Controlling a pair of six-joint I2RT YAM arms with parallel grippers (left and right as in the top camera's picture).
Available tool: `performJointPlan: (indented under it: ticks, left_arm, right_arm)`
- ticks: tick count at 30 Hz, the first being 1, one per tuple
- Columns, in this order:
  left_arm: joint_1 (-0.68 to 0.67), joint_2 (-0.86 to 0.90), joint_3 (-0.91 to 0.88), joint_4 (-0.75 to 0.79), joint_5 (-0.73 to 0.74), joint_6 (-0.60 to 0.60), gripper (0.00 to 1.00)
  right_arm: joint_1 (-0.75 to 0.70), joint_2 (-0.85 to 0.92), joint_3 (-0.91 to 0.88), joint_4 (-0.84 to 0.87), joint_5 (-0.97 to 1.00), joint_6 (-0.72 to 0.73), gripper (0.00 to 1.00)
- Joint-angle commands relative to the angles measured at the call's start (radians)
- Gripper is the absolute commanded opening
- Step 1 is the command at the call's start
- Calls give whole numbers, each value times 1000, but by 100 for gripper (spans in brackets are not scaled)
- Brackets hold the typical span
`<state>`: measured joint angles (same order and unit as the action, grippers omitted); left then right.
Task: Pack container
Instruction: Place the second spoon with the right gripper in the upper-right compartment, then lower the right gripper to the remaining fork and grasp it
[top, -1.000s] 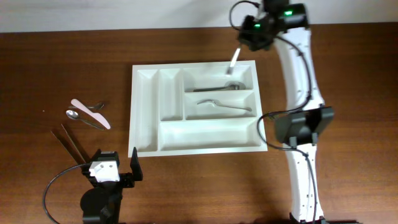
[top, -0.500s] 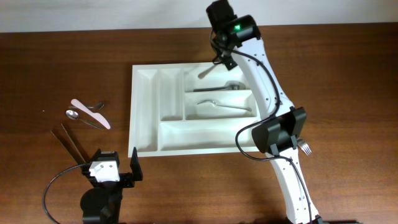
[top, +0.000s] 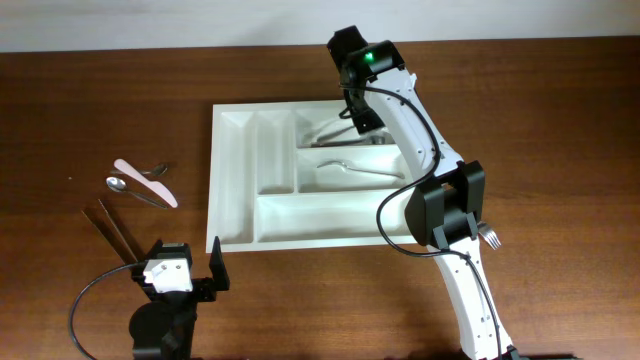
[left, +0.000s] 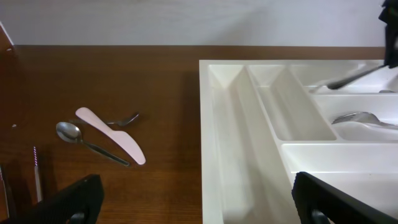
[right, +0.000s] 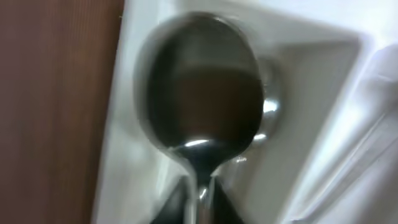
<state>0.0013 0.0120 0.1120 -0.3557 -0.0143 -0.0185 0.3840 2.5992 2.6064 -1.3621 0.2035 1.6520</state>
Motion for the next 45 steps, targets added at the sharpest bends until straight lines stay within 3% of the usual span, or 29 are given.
performJointPlan:
  ticks: [1, 3, 7, 8, 10, 12, 14, 15, 23, 30, 37, 40, 45]
  left_arm:
    - [-3, -6, -3, -1, 8, 15, 99]
    - [-3, -6, -3, -1, 8, 15, 99]
    - [-3, -6, -3, -1, 8, 15, 99]
    - [-3, -6, -3, -1, 8, 15, 99]
    - [-3, -6, -3, -1, 8, 15, 99]
    - [-3, -6, -3, -1, 8, 16, 99]
    - [-3, -6, -3, -1, 8, 15, 99]
    - [-3, -6, -3, -1, 8, 15, 99]
    - [-3, -6, -3, -1, 8, 15, 99]
    - [-3, -6, -3, -2, 8, 15, 99]
    - [-3, -6, -3, -1, 8, 15, 99]
    - [-3, -6, -3, -1, 8, 16, 99]
    - [-3, -6, -3, -1, 8, 16, 99]
  right_arm:
    - [2, -6, 0, 77, -21, -142, 36]
    - [1, -6, 13, 111, -20, -210, 45]
    - [-5, -6, 47, 123, -16, -319, 41]
    - [-10, -7, 58, 123, -15, -401, 40]
    - [-27, -9, 99, 111, 22, -770, 40]
    - [-43, -13, 133, 75, 94, -978, 42]
    - [-84, -26, 204, -71, 194, -1354, 50]
    - [-98, -32, 211, -98, 198, -1405, 50]
    - [-287, -93, 212, -319, 77, -1574, 46]
    - [-305, -176, 212, -337, 27, -1621, 44]
    - [-318, -278, 201, -337, -14, -1656, 50]
    - [-353, -293, 122, -337, -14, -1656, 53]
    - [-423, -369, -253, -271, -60, -1656, 52]
